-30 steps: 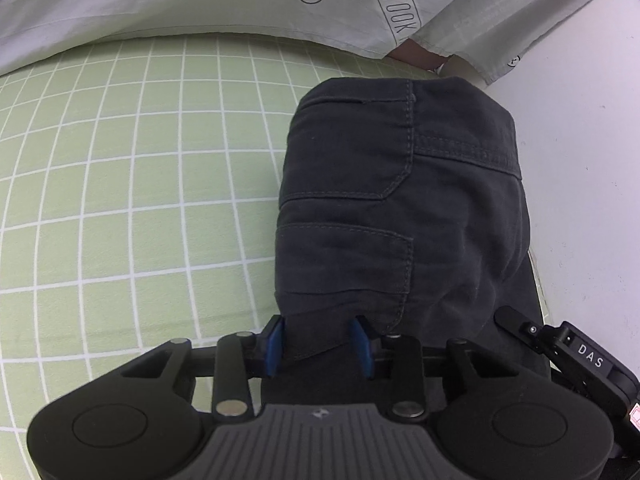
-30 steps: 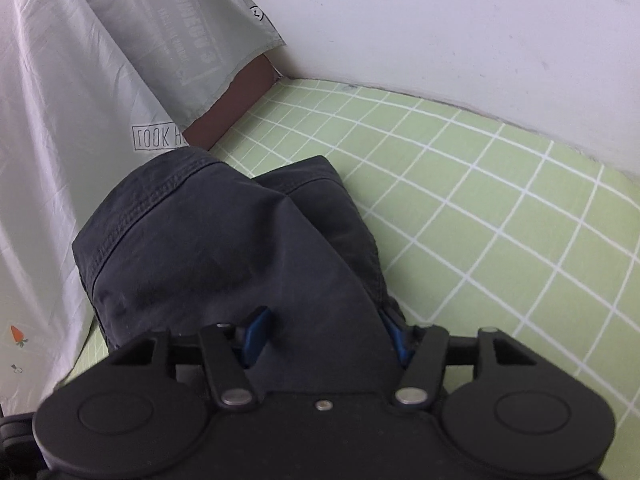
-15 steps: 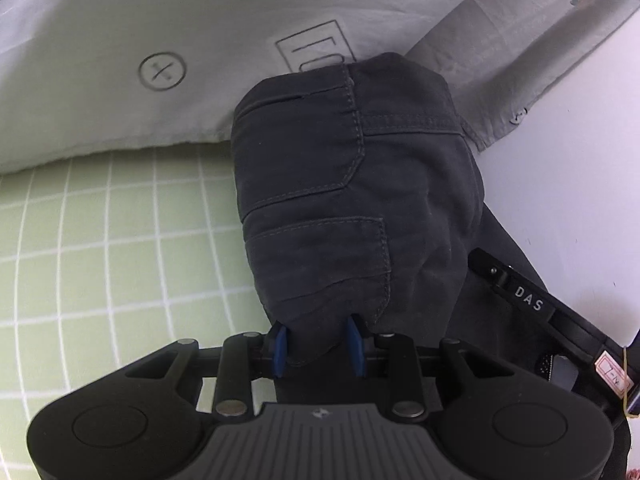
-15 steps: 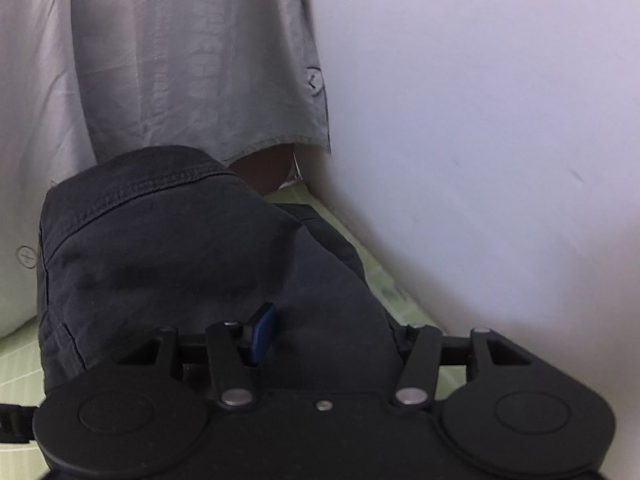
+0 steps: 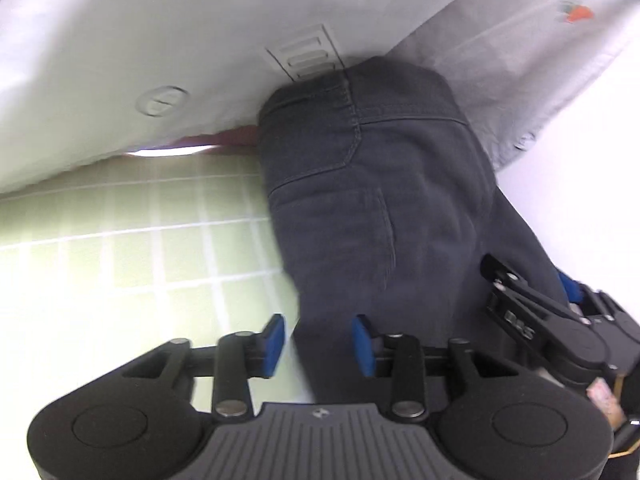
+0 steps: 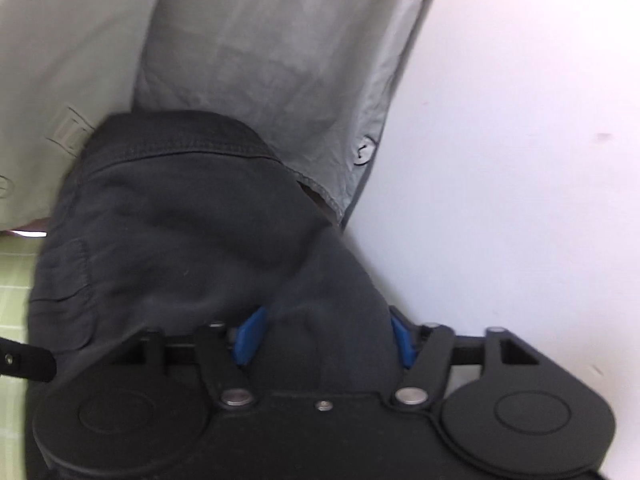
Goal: Fold clothes
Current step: 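Lower the bundle into the corner and open both grippers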
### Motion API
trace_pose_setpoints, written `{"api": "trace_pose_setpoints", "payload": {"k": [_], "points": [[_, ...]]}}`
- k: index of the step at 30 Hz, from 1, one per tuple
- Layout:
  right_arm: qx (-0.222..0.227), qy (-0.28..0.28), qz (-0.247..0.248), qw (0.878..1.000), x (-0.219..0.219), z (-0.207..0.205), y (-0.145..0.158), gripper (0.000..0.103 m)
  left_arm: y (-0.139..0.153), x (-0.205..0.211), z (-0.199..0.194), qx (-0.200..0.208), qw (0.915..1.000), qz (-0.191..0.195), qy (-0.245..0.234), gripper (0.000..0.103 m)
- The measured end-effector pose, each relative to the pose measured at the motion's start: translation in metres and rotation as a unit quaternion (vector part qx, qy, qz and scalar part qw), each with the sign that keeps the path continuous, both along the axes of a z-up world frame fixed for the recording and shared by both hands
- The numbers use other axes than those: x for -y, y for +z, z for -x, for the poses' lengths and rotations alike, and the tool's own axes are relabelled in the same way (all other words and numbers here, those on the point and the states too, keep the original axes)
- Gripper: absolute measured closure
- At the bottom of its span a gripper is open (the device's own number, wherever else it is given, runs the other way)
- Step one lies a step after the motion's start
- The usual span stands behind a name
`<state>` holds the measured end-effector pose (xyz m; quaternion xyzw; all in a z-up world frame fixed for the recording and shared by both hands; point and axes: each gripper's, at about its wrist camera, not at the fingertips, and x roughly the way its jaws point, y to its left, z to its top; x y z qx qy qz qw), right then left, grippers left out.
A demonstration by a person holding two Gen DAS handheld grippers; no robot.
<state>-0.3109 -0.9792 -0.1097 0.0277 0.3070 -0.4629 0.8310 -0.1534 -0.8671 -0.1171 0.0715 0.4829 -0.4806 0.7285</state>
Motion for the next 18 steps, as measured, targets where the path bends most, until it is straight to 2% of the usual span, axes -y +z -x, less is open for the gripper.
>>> {"api": "trace_pose_setpoints", "payload": {"k": [4, 6, 7, 11, 13, 15, 18], "points": [[0.048, -0.001, -0.021, 0.999, -0.062, 0.047, 0.028, 0.017, 0.031, -0.064, 0.039, 0.058, 0.9975, 0.025, -0.031, 0.033], [0.067, -0.004, -0.031, 0.997, -0.099, 0.070, 0.041, 0.004, 0.046, -0.096, 0.060, 0.084, 0.9946, 0.035, -0.051, 0.026], [0.074, -0.006, -0.034, 0.997, -0.119, 0.078, 0.048, 0.003, 0.054, -0.111, 0.071, 0.095, 0.9928, 0.041, -0.060, 0.021], [0.070, 0.007, -0.044, 0.997, -0.194, 0.111, 0.065, 0.001, 0.087, -0.171, 0.107, 0.115, 0.9874, 0.080, -0.073, 0.015], [0.077, 0.010, -0.046, 0.996, -0.227, 0.127, 0.070, 0.001, 0.103, -0.204, 0.124, 0.119, 0.9848, 0.106, -0.068, 0.005], [0.082, -0.005, -0.060, 0.995, -0.251, 0.140, 0.075, 0.001, 0.115, -0.230, 0.141, 0.138, 0.9813, 0.118, -0.063, 0.000], [0.081, -0.043, -0.074, 0.993, -0.285, 0.157, 0.082, 0.001, 0.125, -0.259, 0.164, 0.167, 0.9771, 0.120, -0.056, 0.000]]}}
